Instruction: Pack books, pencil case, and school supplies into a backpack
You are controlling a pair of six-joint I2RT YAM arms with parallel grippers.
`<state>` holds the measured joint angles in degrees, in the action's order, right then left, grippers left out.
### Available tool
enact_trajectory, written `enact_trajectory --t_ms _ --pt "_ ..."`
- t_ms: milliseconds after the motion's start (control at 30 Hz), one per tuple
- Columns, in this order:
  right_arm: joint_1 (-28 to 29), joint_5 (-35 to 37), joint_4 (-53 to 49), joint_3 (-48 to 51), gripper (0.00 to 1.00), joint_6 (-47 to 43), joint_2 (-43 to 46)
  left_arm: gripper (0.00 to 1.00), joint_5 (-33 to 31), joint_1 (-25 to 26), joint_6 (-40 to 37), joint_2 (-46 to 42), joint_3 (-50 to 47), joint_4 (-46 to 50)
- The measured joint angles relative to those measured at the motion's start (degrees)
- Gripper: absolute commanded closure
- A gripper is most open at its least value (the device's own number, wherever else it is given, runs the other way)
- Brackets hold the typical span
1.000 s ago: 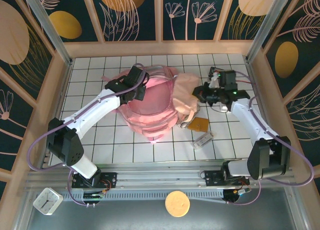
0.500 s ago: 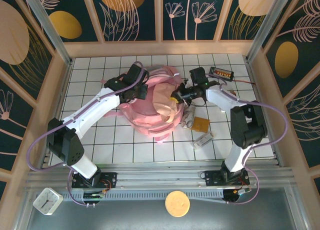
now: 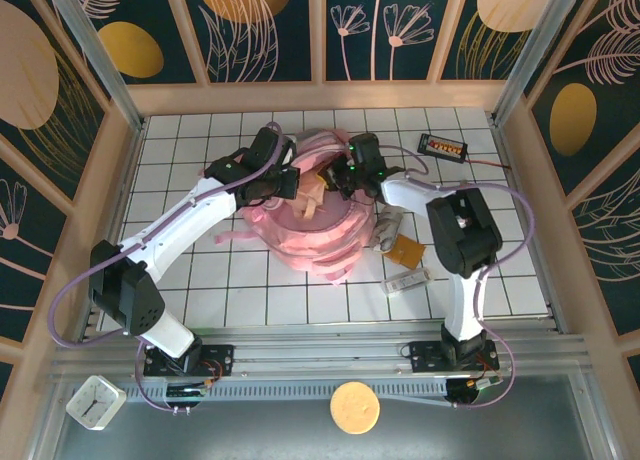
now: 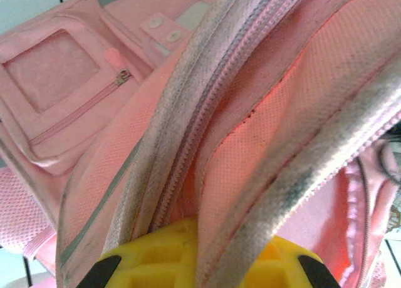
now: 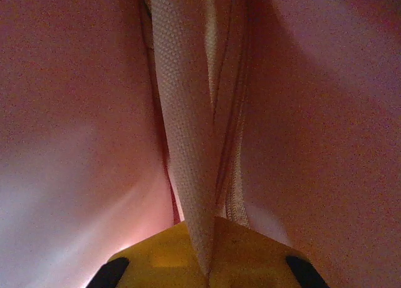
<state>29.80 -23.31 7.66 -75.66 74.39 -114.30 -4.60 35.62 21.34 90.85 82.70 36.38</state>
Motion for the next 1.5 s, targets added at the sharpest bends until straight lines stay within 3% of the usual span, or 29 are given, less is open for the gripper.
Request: enact_trajectory --t_ms 167,233,300,467,700,833,1233,1500 --pt "2.38 5.51 5.07 -1.95 1.0 2.4 -3.21 1.0 1.09 -0.04 1.53 0.0 -0.39 -0.55" --pt "2.6 5.73 5.55 -4.76 0.95 1.95 -5.42 1.0 1.11 -0.07 2.38 0.0 -1.2 -1.49" --pt "2.73 5.81 5.6 -6.29 0.86 0.92 -6.64 1.0 1.07 -0.07 3.19 -0.02 -2.27 -2.8" --pt "2.8 5.92 3.52 -6.8 0.52 -2.1 -6.73 1.0 0.07 -0.04 4.07 -1.05 -3.69 -4.17" --pt "2.78 3.74 -7.89 -13.25 0.32 -9.86 -6.73 1.0 -3.41 0.07 4.02 -1.55 -3.72 -3.93" --pt "2.78 2.51 -14.4 -15.52 0.27 -15.45 -5.25 1.0 -5.11 0.04 4.04 -1.55 -3.72 -3.58" --pt "2.75 -0.15 -27.69 -13.92 0.25 -26.23 8.61 1.0 -6.43 -0.5 4.2 -1.64 -4.28 -4.13" --pt "2.54 1.64 -35.65 -7.37 0.01 -31.85 21.62 1.0 -6.27 -0.74 4.24 -2.21 -6.4 -6.05"
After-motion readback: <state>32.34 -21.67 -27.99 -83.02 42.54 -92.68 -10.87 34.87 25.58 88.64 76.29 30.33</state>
